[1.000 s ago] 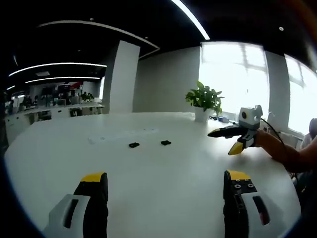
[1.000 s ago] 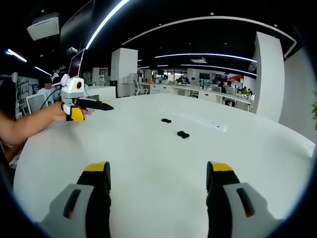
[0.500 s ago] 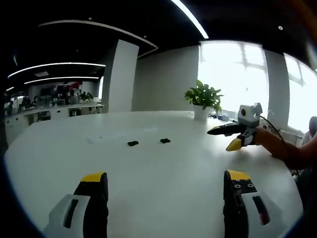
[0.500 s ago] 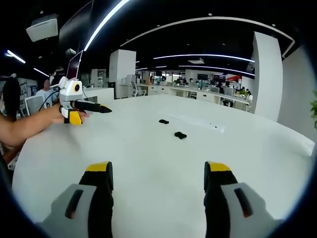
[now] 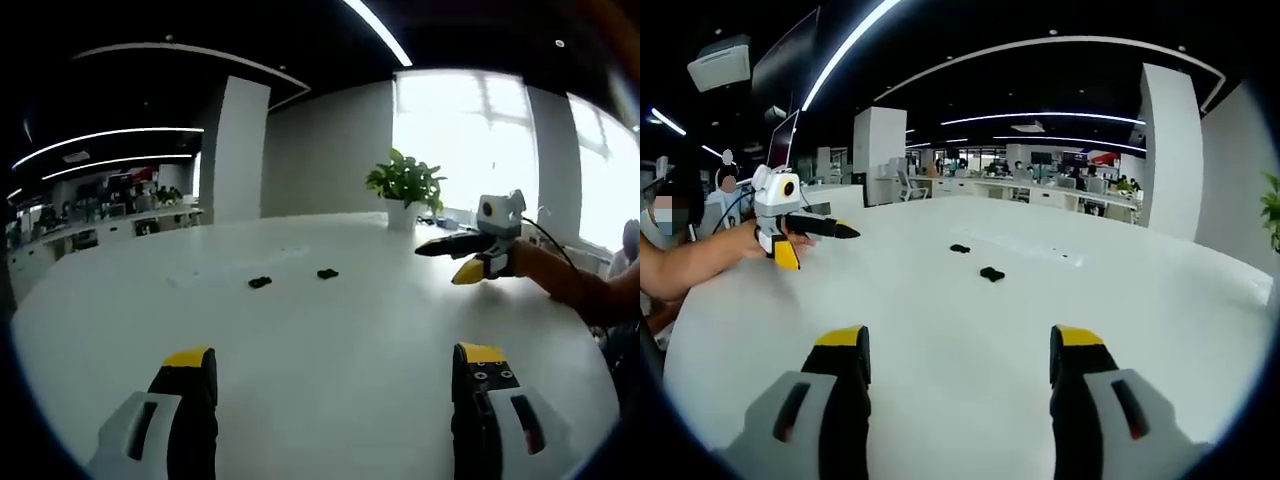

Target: Snap the two parts of the plastic buckle together until the buckle closes and remains connected.

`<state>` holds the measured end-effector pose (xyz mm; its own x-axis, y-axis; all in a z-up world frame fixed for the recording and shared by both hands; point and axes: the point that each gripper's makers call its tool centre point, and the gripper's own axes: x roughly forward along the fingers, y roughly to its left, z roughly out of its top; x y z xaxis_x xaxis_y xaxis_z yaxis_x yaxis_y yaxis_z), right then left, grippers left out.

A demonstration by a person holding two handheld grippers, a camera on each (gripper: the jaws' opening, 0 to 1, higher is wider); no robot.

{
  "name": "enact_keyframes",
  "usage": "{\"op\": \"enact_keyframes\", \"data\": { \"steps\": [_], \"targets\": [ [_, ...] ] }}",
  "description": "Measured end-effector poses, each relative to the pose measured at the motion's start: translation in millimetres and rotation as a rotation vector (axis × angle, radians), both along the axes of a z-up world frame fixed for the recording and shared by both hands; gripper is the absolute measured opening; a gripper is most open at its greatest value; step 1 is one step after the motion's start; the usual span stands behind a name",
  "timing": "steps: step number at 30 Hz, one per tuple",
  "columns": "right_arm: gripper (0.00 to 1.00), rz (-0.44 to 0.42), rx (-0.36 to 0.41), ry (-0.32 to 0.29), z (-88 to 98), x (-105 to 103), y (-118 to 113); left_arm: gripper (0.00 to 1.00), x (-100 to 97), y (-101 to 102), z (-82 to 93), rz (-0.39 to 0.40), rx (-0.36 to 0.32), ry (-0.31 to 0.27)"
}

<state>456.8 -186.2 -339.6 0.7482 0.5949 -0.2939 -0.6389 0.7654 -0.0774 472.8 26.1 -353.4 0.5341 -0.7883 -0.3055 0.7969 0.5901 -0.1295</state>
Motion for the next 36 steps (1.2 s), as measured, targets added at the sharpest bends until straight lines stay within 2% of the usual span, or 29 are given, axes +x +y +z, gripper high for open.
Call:
{"op": "enact_keyframes", "data": {
  "steps": [6, 9, 14, 19, 25, 30, 36],
  "targets": [
    [0.73, -0.011, 0.000, 0.021, -7.7, 3, -4, 0.97, 8.6, 13, 0.4, 0.038, -0.008, 0.030],
    [0.73, -0.009, -0.013, 0.026, -9.6, 5, -3, 0.99, 6.9, 11, 1.4, 0.034, -0.015, 0.037],
    [0.72, 0.004, -0.001, 0.003, -2.0, 2, 1, 0.99, 5.6, 8, 0.3, 0.018, -0.010, 0.026],
    [0.71, 0.022, -0.018, 0.002, -2.7, 2, 4, 0.99, 7.1, 8, -3.1, 0.023, -0.004, 0.032],
    [0.72, 0.035, -0.042, 0.009, -7.7, 2, 7, 0.99, 8.8, 7, 1.5, 0.029, -0.001, 0.012],
    [0.72, 0.041, -0.025, -0.027, 3.2, -2, 10, 0.99, 8.3, 7, -0.7, 0.030, 0.007, 0.002],
    [0.72, 0.030, -0.026, -0.030, 4.8, -2, 7, 0.99, 8.1, 7, -5.0, 0.032, 0.028, -0.001]
  ]
}}
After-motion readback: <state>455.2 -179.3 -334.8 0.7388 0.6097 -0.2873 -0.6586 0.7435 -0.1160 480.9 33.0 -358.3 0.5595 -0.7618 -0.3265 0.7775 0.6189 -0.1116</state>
